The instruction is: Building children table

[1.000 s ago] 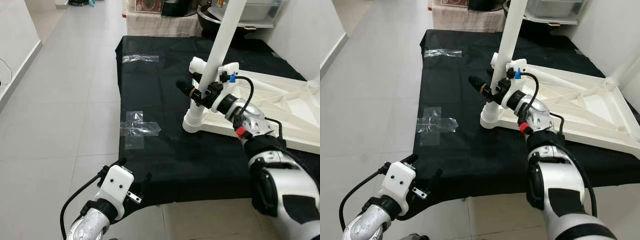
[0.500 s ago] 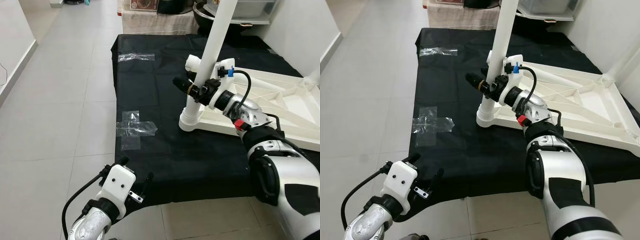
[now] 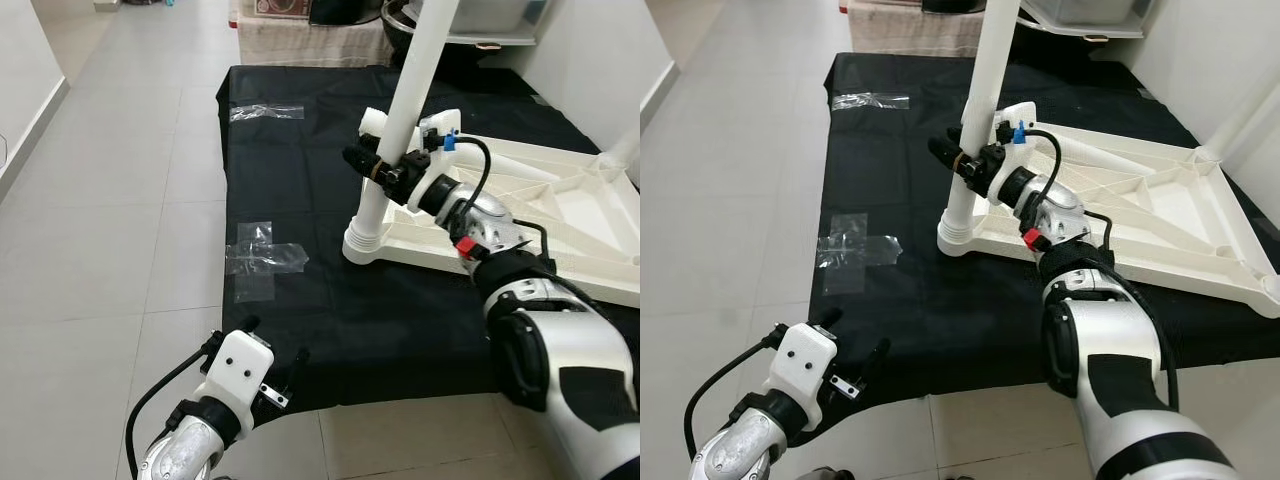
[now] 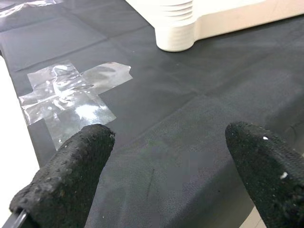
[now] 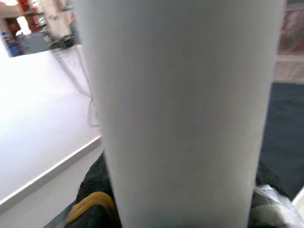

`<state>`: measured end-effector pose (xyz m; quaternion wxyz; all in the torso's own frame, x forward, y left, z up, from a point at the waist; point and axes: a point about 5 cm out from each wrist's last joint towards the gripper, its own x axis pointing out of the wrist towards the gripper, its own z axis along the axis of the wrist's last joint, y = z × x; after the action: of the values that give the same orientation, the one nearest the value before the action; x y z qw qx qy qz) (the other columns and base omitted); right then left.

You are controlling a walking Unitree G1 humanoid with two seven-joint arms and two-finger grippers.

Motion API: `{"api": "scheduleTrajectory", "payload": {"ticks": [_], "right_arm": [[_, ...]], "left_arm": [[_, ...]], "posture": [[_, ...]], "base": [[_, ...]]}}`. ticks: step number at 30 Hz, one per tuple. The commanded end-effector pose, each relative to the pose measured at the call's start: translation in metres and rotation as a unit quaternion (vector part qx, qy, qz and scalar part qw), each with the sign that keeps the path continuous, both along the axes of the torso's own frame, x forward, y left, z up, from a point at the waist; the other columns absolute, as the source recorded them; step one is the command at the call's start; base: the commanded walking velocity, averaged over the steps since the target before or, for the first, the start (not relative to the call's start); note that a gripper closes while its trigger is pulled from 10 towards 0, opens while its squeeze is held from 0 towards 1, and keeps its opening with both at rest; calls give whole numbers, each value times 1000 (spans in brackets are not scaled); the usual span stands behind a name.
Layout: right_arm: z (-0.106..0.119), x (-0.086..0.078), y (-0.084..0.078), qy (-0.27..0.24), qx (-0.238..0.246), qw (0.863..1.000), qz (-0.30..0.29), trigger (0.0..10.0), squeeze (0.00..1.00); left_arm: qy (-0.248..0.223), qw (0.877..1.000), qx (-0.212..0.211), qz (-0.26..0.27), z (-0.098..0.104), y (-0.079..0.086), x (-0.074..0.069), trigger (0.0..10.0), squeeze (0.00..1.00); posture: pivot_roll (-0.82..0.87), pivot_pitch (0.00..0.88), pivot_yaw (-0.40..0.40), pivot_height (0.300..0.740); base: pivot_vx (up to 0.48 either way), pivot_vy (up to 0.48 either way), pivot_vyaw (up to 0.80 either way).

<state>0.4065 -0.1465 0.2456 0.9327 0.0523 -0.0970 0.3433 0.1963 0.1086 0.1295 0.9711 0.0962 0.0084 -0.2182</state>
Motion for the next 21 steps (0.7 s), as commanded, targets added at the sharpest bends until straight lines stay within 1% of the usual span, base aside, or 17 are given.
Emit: {"api": "scheduleTrajectory", "payload": {"ticks": [1, 3, 4, 6, 7, 8, 9, 10, 11, 12, 13, 15, 16, 17, 18, 20, 21], "right_arm": [[-26, -1, 3, 40, 18, 996, -77, 0, 0], [-29, -3, 5, 45, 26, 988, -143, 0, 0], [-29, -3, 5, 45, 26, 988, -143, 0, 0], [-36, -12, 2, 43, 9, 963, -265, 0, 0], [-37, -16, 0, 38, 7, 952, -304, 0, 0], [-39, -22, -3, 42, 14, 933, -357, 0, 0], [-39, -22, -3, 42, 14, 933, -357, 0, 0], [-38, -29, -1, 49, 30, 914, -402, 0, 0], [-38, -29, -1, 49, 30, 914, -402, 0, 0], [-38, -42, 7, 63, 55, 884, -460, 0, 0], [-38, -42, 7, 63, 55, 884, -460, 0, 0], [-38, -51, 25, 83, 74, 869, -483, 0, 0], [-38, -51, 25, 83, 74, 869, -483, 0, 0], [-37, -53, 36, 93, 86, 864, -488, 0, 0], [-37, -53, 36, 93, 86, 864, -488, 0, 0], [-37, -58, 56, 111, 100, 860, -487, 0, 0], [-37, -60, 63, 117, 105, 867, -474, 0, 0]], "left_arm": [[15, 1000, 2, -2, -5, -1, -1, 10000, 0], [12, 1000, 6, -4, -4, 0, -2, 10000, 0], [12, 1000, 6, -4, -4, 0, -2, 10000, 0], [15, 1000, 1, -2, -5, 0, -2, 10000, 0], [16, 1000, 0, -1, -5, 1, -2, 10000, 0], [17, 1000, -1, -2, -5, 1, -2, 10000, 0], [17, 1000, -1, -2, -5, 1, -2, 10000, 0], [16, 1000, 0, -2, -5, 1, -2, 10000, 0], [16, 1000, 0, -2, -5, 1, -2, 10000, 0], [17, 1000, 0, -1, -4, 1, -2, 10000, 0], [17, 1000, 0, -1, -4, 1, -2, 10000, 0], [17, 1000, 0, 0, -4, 1, -2, 10000, 0], [17, 1000, 0, 0, -4, 1, -2, 10000, 0], [17, 1000, -1, 0, -4, 0, -2, 10000, 0], [17, 1000, -1, 0, -4, 0, -2, 10000, 0], [16, 1000, -2, -1, -4, 0, -2, 10000, 0], [17, 1000, -2, -1, -4, 0, -2, 10000, 0]], "posture": [[159, 150, -103, 740], [148, 153, -100, 740], [148, 153, -100, 740], [143, 152, -97, 740], [143, 152, -97, 740], [139, 156, -100, 740], [139, 156, -100, 740], [142, 158, -101, 740], [142, 158, -101, 740], [140, 164, -101, 740], [140, 164, -101, 740], [145, 165, -103, 740], [145, 165, -103, 740], [146, 166, -106, 740], [146, 166, -106, 740], [147, 165, -105, 740], [146, 167, -106, 740]], "base": [[0, 0, 0], [0, 0, 0], [0, 0, 0], [0, 0, 0], [0, 0, 0], [0, 0, 0], [0, 0, 0], [0, 0, 0], [0, 0, 0], [0, 0, 0], [0, 0, 0], [0, 0, 0], [0, 0, 0], [0, 0, 0], [0, 0, 0], [0, 0, 0], [0, 0, 0]]}}
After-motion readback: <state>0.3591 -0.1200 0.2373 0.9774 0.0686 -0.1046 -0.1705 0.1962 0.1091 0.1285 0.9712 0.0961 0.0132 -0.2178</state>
